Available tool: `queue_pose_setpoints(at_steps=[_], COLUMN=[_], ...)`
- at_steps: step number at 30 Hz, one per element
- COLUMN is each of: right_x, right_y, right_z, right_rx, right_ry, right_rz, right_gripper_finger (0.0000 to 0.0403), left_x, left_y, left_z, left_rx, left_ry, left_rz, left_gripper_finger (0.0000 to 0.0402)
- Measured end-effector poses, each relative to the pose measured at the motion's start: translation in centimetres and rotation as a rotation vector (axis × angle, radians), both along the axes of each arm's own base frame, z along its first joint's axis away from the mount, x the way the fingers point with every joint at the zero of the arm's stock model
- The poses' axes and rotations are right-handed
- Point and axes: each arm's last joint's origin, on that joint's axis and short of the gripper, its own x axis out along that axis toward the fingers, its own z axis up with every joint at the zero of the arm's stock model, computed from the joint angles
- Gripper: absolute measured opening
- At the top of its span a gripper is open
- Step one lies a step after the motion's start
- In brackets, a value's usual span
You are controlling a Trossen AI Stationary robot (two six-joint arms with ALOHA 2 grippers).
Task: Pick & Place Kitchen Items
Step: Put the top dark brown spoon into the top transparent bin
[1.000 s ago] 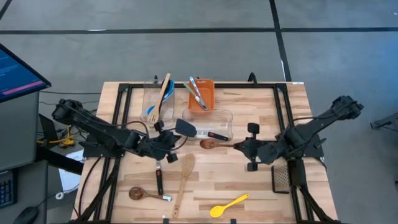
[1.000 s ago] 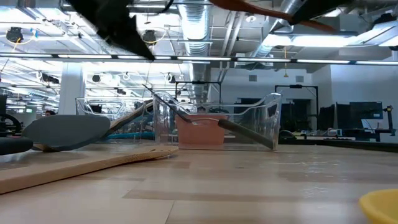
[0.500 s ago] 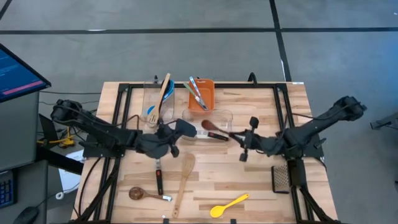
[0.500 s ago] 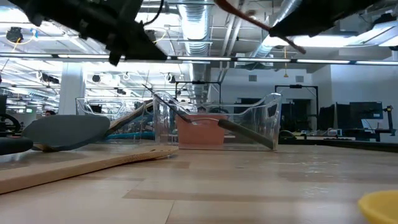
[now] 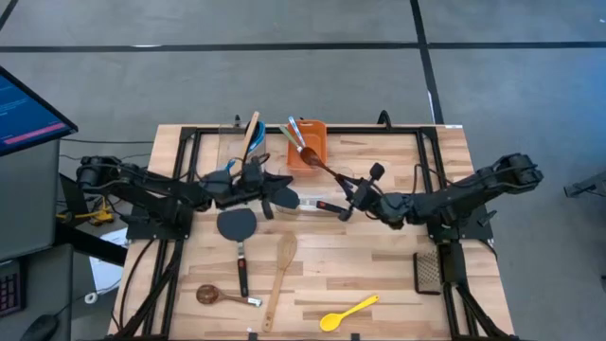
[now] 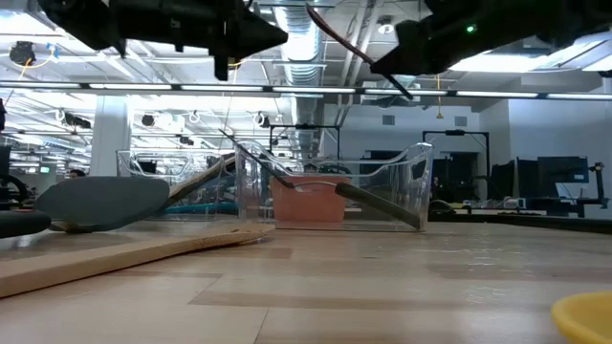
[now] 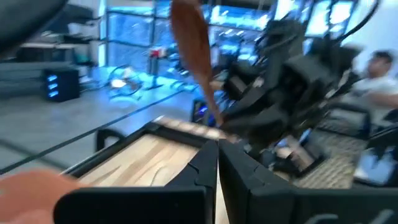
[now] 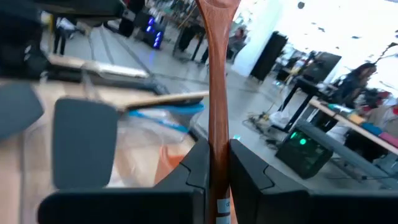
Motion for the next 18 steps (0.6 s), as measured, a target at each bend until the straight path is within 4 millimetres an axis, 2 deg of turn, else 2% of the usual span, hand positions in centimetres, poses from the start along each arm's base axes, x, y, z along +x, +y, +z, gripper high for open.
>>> queue_pose_setpoints(at_steps=[4, 10, 13, 18], right_x=[0.8, 1.4, 1.6, 2.5], right_y=[-0.4, -1.0, -1.4, -1.7], right_z=[-0.4, -0.6, -0.8, -1.5], right_rx=[-0.027, -0.052, -0.050, -0.057], right_ry=[-0.023, -0.044, -0.058, -0.026], right_rz=[-0.020, -0.045, -0.060, -0.073], right_gripper_finger=[0.0028, 0.0028, 0.0028, 0.0028], left_x=[0.0, 0.0, -0.1, -0.1], left_y=[1.3, 2.1, 2.1, 2.1], left_z=[0.2, 0.3, 0.6, 0.9], left_rx=[0.002, -0.039, -0.039, -0.037], left_ry=[-0.026, -0.046, -0.073, -0.105], left_rz=[-0.028, -0.006, -0.008, -0.008], left_gripper_finger=[0.0002, 0.0006, 0.0024, 0.0076])
